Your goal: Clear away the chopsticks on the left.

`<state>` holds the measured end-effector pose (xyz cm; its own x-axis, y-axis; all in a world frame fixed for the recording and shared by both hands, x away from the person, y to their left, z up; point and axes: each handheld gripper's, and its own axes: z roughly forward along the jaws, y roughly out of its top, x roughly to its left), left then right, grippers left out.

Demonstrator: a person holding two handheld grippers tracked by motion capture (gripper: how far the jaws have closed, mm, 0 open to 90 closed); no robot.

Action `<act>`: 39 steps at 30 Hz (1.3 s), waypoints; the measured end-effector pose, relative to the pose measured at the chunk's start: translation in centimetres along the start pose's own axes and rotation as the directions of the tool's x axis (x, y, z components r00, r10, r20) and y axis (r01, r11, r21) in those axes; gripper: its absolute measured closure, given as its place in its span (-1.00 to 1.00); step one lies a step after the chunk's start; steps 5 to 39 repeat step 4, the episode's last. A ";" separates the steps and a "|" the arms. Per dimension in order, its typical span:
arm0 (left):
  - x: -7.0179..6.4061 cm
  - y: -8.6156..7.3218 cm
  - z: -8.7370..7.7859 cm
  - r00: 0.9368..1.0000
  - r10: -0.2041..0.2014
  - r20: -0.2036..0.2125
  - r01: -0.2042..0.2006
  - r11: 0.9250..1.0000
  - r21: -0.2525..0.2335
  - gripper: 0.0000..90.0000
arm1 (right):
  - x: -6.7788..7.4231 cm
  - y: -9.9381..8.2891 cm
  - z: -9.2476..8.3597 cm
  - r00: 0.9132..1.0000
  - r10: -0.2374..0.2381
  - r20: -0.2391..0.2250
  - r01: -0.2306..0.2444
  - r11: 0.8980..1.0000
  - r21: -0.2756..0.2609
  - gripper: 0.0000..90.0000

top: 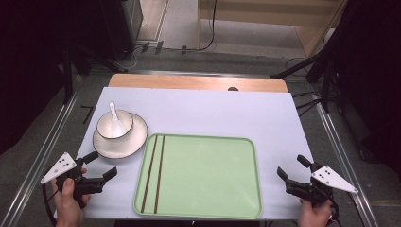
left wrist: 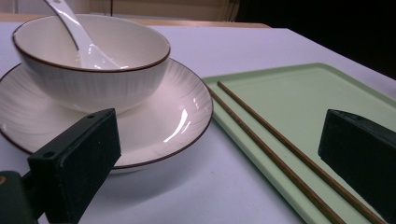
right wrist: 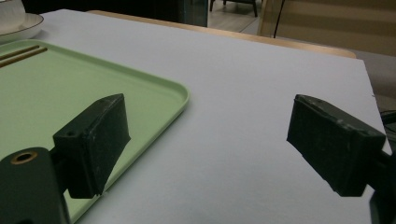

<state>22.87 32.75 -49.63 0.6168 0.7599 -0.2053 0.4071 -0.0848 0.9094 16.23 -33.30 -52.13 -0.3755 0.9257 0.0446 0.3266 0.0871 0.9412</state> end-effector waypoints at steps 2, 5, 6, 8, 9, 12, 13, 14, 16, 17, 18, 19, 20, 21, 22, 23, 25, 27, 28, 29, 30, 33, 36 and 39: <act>0.2 -0.1 0.0 1.000 -0.004 -0.006 0.004 1.000 0.003 -1.00 | 0.0 0.0 0.0 1.000 0.002 0.002 -0.002 1.000 0.004 -0.71; 0.3 -0.1 0.1 1.000 -0.009 -0.011 0.009 1.000 0.004 -1.00 | 0.0 0.0 0.0 1.000 -0.006 0.011 0.006 1.000 0.011 -0.71; 0.3 -0.1 0.1 1.000 -0.009 -0.011 0.009 1.000 0.004 -1.00 | 0.0 0.0 0.0 1.000 -0.006 0.011 0.006 1.000 0.011 -0.71; 0.3 -0.1 0.1 1.000 -0.009 -0.011 0.009 1.000 0.004 -1.00 | 0.0 0.0 0.0 1.000 -0.006 0.011 0.006 1.000 0.011 -0.71; 0.3 -0.1 0.1 1.000 -0.009 -0.011 0.009 1.000 0.004 -1.00 | 0.0 0.0 0.0 1.000 -0.006 0.011 0.006 1.000 0.011 -0.71; 0.3 -0.1 0.1 1.000 -0.009 -0.011 0.009 1.000 0.004 -1.00 | 0.0 0.0 0.0 1.000 -0.006 0.011 0.006 1.000 0.011 -0.71; 0.3 -0.1 0.1 1.000 -0.009 -0.011 0.009 1.000 0.004 -1.00 | 0.0 0.0 0.0 1.000 -0.006 0.011 0.006 1.000 0.011 -0.71; 0.3 -0.1 0.1 1.000 -0.009 -0.011 0.009 1.000 0.004 -1.00 | 0.0 0.0 0.0 1.000 -0.006 0.011 0.006 1.000 0.011 -0.71; 0.3 -0.1 0.1 1.000 -0.009 -0.011 0.009 1.000 0.004 -1.00 | 0.0 0.0 0.0 1.000 -0.006 0.011 0.006 1.000 0.011 -0.71; 0.3 -0.1 0.1 1.000 -0.009 -0.011 0.009 1.000 0.004 -1.00 | 0.0 0.0 0.0 1.000 -0.006 0.011 0.006 1.000 0.011 -0.71; 0.3 -0.1 0.1 1.000 -0.009 -0.011 0.009 1.000 0.004 -1.00 | 0.0 0.0 0.0 1.000 -0.006 0.011 0.006 1.000 0.011 -0.71; 0.3 -0.1 0.1 1.000 -0.009 -0.011 0.009 1.000 0.004 -1.00 | 0.0 0.0 0.0 1.000 -0.006 0.011 0.006 1.000 0.011 -0.71; 0.3 -0.1 0.1 1.000 -0.009 -0.011 0.009 1.000 0.004 -1.00 | 0.0 0.0 0.0 1.000 -0.006 0.011 0.006 1.000 0.011 -0.71; 0.3 -0.1 0.1 1.000 -0.009 -0.011 0.009 1.000 0.004 -1.00 | 0.0 0.0 0.0 1.000 -0.006 0.011 0.006 1.000 0.011 -0.71; 0.3 -0.1 0.1 1.000 -0.009 -0.011 0.009 1.000 0.004 -1.00 | 0.0 0.0 0.0 1.000 -0.006 0.011 0.006 1.000 0.011 -0.71; 0.3 -0.1 0.1 1.000 -0.009 -0.011 0.009 1.000 0.004 -1.00 | 0.0 0.0 0.0 1.000 -0.006 0.011 0.006 1.000 0.011 -0.71; 0.3 -0.1 0.1 1.000 -0.009 -0.011 0.009 1.000 0.004 -1.00 | 0.0 0.0 0.0 1.000 -0.006 0.011 0.006 1.000 0.011 -0.71; 0.3 -0.1 0.1 1.000 -0.009 -0.011 0.009 1.000 0.004 -1.00 | 0.0 0.0 0.0 1.000 -0.006 0.011 0.006 1.000 0.011 -0.71; 0.3 -0.1 0.1 1.000 -0.009 -0.011 0.009 1.000 0.004 -1.00 | 0.0 0.0 0.0 1.000 -0.006 0.011 0.006 1.000 0.011 -0.71; 0.3 -0.1 0.1 1.000 -0.009 -0.011 0.009 1.000 0.004 -1.00 | 0.0 0.0 0.0 1.000 -0.006 0.011 0.006 1.000 0.011 -0.71; 0.3 -0.1 0.1 1.000 -0.009 -0.011 0.009 1.000 0.004 -1.00 | 0.0 0.0 0.0 1.000 -0.006 0.011 0.006 1.000 0.011 -0.71; 0.3 -0.1 0.1 1.000 -0.009 -0.011 0.009 1.000 0.004 -1.00 | 0.0 0.0 0.0 1.000 -0.006 0.011 0.006 1.000 0.011 -0.71; 0.3 -0.1 0.1 1.000 -0.009 -0.011 0.009 1.000 0.004 -1.00 | 0.0 0.0 0.0 1.000 -0.006 0.011 0.006 1.000 0.011 -0.71; 0.3 -0.1 0.1 1.000 -0.009 -0.011 0.009 1.000 0.004 -1.00 | 0.0 0.0 0.0 1.000 -0.006 0.011 0.006 1.000 0.011 -0.71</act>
